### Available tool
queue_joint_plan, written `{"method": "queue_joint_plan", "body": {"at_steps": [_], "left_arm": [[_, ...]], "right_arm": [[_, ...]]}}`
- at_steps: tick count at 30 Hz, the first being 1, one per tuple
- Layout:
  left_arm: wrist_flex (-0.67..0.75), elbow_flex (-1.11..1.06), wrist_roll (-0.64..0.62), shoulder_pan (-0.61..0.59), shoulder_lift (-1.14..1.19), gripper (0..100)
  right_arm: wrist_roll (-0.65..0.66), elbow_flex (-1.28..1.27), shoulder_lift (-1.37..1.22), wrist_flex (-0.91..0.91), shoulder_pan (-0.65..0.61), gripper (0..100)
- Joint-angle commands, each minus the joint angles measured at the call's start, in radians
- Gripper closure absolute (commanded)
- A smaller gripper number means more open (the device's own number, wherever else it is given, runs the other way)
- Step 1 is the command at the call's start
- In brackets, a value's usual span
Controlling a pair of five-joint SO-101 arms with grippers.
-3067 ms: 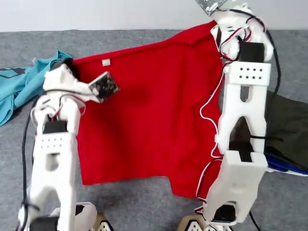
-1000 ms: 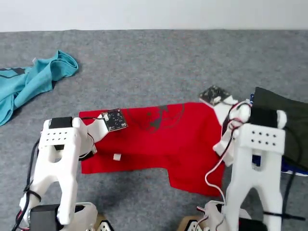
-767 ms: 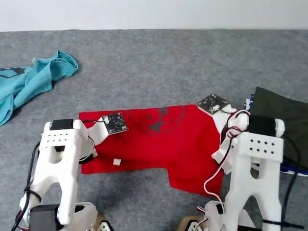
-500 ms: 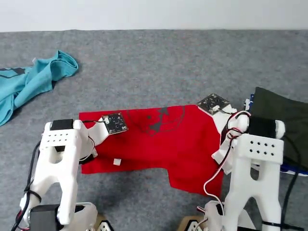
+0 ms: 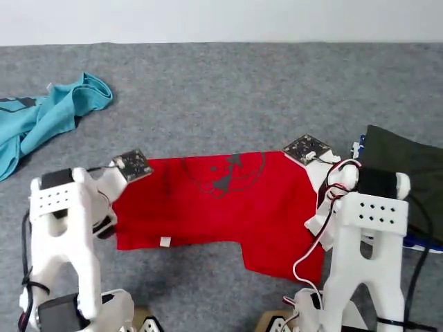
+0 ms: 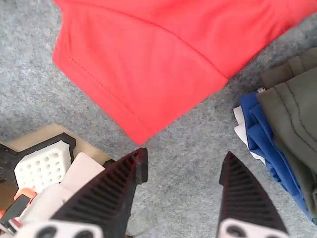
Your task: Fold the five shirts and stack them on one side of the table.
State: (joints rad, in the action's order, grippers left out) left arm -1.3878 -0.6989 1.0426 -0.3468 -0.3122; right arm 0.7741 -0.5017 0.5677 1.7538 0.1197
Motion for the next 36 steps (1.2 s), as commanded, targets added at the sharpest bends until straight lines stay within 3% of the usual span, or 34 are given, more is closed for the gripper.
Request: {"method": "queue_joint_plan", "body": {"at_steps": [1, 6, 10, 12, 16, 20, 25, 30, 36], "left_arm": [[-0.083, 0.137, -0.006, -0.005, -0.032, 87], [-0.164, 0.300, -0.008, 0.000, -0.032, 91], [-0.288, 0.409, -0.026, 0.066, -0.032, 99], [-0.318, 0.453, -0.101, 0.118, -0.032, 99], [-0.265, 0.519, -0.367, 0.236, -0.032, 99], [-0.210, 0.549, -0.615, 0.413, -0.031, 99], [-0.167, 0.527, -0.844, 0.726, -0.009, 99], [-0.101, 0.521, -0.865, 0.999, 0.083, 96], [-0.063, 0.567, -0.862, 1.134, 0.290, 86]], "right_arm": [[0.008, 0.112, 0.024, 0.041, 0.008, 75.7], [0.006, 0.195, 0.033, 0.042, 0.010, 76.0], [-0.057, 0.310, 0.033, 0.042, 0.010, 83.1], [-0.080, 0.367, 0.033, 0.042, 0.010, 87.6], [-0.117, 0.462, 0.035, 0.044, 0.022, 97.1], [-0.193, 0.562, 0.035, 0.044, 0.097, 98.5], [-0.295, 0.689, 0.035, 0.044, 0.211, 98.5], [-0.353, 0.744, 0.077, 0.042, 0.268, 98.5], [-0.351, 0.741, 0.151, 0.042, 0.271, 98.5]]}}
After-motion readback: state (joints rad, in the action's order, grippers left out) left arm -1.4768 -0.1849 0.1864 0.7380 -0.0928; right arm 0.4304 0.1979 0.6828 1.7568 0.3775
